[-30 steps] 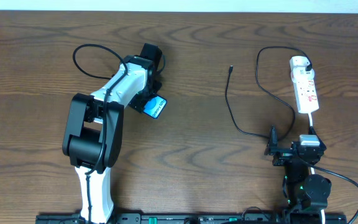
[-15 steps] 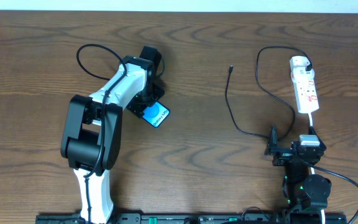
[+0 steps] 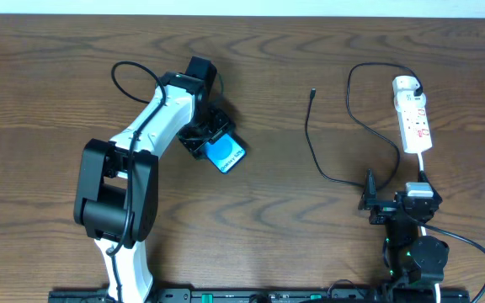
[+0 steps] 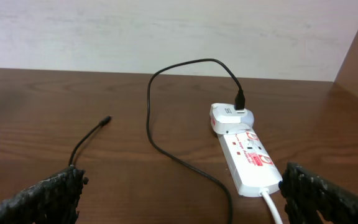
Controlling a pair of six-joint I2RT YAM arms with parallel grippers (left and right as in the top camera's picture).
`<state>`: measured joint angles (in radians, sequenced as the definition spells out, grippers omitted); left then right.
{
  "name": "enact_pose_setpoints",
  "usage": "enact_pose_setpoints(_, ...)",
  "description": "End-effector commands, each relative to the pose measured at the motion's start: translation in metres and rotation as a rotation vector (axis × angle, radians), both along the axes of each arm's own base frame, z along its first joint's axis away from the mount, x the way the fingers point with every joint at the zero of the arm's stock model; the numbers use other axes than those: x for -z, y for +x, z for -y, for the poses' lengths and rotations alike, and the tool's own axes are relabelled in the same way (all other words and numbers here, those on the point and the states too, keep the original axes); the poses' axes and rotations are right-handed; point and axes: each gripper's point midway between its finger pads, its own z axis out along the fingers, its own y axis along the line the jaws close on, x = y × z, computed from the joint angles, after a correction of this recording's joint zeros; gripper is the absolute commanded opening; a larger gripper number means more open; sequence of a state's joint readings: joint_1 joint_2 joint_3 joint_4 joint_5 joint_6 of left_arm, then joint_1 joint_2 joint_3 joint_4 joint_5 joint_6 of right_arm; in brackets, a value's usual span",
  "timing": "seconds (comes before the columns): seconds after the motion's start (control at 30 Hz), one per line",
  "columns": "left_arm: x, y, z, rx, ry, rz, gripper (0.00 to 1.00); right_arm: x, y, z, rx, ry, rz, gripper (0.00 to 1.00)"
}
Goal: Plug charger to phone and switch on socket
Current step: 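Lift the smartphone with the left gripper and tilt it upright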
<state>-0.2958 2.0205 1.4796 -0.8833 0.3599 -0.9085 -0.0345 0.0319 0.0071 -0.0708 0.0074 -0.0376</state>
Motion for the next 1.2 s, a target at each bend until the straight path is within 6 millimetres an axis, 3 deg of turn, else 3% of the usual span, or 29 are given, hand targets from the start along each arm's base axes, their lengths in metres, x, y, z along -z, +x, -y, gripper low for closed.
enact_pose_setpoints(0.0,-0.024,-0.011,0.032,0.08,-0.21,-0.015,0.66,0.002,0.0,-0.002,-0.009,-0.008,-0.006,0.99)
enact_pose_setpoints(0.43,-0.065,-0.029,0.078,0.132,-0.573,-0.093,0.66,0.002,0.0,-0.002,-0.009,-0.008,-0.006,0.99)
enact_pose_setpoints(1.17,-0.087,-0.035,0.092,0.139,-0.726,-0.132,0.66,0.002,0.0,-0.002,-0.009,-0.008,-0.006,0.99)
